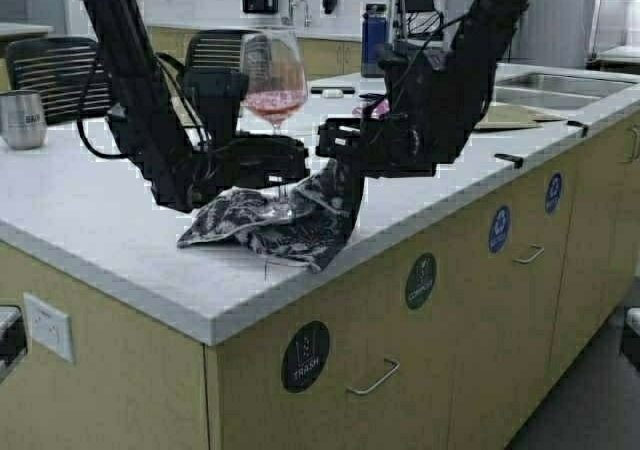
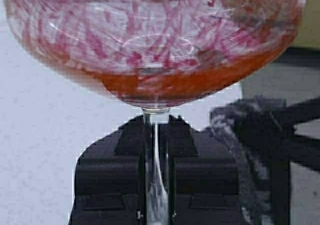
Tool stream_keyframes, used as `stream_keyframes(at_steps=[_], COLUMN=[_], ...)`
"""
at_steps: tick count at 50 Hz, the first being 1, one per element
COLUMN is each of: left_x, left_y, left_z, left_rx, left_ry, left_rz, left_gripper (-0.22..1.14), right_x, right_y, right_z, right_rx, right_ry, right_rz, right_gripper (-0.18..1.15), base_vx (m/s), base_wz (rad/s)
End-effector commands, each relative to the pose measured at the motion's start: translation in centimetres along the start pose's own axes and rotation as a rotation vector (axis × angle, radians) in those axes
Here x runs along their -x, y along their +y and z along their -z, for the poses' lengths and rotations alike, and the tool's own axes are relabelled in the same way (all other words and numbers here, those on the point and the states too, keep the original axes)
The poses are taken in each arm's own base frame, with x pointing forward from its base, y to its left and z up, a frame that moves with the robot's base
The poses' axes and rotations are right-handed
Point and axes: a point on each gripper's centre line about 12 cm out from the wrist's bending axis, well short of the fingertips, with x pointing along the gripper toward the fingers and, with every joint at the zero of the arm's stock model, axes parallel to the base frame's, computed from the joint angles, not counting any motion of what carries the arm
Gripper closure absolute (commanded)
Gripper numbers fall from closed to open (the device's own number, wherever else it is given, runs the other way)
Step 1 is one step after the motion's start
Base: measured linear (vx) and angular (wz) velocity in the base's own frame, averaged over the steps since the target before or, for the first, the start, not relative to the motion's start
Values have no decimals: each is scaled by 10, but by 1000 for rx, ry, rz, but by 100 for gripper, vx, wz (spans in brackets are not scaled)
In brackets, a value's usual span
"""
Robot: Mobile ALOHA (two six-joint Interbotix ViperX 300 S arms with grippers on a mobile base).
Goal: Get the cloth and wipe up the spill under the wine glass
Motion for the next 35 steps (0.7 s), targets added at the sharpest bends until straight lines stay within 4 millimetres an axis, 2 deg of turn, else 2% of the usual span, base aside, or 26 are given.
stream_keyframes(at_steps=[1,11,19,22,28,35], left_x=[-8,3,12,13,10,2], left_y=[1,4,4,4,2,1], left_z=[3,38,50,45,15,-22], left_rx=[-37,-65,-70,-67,-74,-85], left_ry=[-24,28,62,56,5,-65], left_rz=[0,-18,-22,-23,-19,-19], left_gripper=[67,67,67,67,67,67], right_x=[0,3,4,5,9,27], right_y=[3,-2,-12,-17,-32,-67], right_z=[-15,-16,-19,-19,-29,-61], right_rx=[-1,-5,-22,-28,-63,-210], right_ry=[-42,-57,-76,-81,-123,-272], right_rz=[-10,-3,17,29,79,205], right_gripper=[92,92,92,92,92,92], base_vx=[0,0,0,0,0,0], base_wz=[0,0,0,0,0,0])
